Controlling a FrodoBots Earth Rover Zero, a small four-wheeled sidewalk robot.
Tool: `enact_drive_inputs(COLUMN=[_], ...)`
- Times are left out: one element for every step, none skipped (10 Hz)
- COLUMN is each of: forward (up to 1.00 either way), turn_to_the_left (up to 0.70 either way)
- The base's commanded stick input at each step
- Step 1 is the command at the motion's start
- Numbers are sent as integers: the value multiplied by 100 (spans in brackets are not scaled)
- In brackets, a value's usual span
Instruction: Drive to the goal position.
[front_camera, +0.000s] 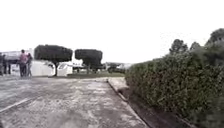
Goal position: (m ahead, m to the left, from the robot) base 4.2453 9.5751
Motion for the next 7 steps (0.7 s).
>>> enact_drive_inputs(forward=[50, 50, 50, 50, 50, 50, 50], turn_to_the_left=[50, 50, 50, 50, 50, 50, 50])
